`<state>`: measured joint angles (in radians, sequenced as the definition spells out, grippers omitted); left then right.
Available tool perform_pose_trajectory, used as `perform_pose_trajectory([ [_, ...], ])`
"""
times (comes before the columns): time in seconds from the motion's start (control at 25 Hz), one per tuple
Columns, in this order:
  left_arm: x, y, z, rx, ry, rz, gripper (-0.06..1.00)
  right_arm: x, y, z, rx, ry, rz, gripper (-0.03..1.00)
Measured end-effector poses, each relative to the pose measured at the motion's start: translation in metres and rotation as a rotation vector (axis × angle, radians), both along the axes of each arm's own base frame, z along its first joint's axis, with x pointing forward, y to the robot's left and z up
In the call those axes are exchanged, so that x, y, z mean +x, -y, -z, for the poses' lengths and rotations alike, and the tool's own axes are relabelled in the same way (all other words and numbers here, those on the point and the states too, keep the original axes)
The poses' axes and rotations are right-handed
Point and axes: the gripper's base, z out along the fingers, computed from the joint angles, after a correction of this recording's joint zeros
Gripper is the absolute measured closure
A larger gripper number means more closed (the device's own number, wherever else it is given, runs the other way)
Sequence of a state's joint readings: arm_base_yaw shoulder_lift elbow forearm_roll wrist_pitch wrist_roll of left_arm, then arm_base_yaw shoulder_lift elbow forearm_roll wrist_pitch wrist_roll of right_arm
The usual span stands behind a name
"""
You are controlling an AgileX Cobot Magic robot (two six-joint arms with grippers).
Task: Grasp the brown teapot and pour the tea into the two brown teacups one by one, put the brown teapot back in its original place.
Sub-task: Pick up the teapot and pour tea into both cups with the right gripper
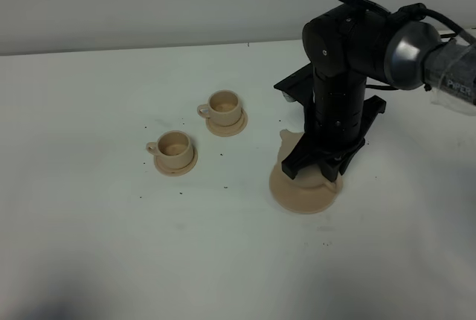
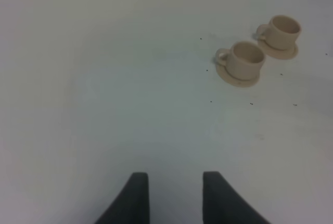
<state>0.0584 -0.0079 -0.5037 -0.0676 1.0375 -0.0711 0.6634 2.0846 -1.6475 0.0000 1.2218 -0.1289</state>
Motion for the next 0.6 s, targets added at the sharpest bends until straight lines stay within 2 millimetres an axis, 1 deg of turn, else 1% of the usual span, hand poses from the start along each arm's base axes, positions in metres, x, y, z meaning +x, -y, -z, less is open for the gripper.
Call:
perform_pose_trajectory([
  [0.12, 0.0, 0.0, 0.0, 0.0, 0.0, 0.0, 0.67, 0.001, 0.001, -0.01, 0.005, 0.029, -0.016, 0.86],
  [0.36, 0.0, 0.0, 0.0, 0.0, 0.0, 0.0, 0.67, 0.012, -0.004, -0.031, 0.024, 0.116, -0.056, 0.86],
  [0.48, 0.0, 0.0, 0.0, 0.0, 0.0, 0.0, 0.67, 0.019, -0.005, -0.034, 0.006, 0.155, -0.086, 0.86],
  [0.6, 0.0, 0.0, 0.0, 0.0, 0.0, 0.0, 0.67, 0.028, -0.009, -0.031, -0.013, 0.182, -0.115, 0.86],
])
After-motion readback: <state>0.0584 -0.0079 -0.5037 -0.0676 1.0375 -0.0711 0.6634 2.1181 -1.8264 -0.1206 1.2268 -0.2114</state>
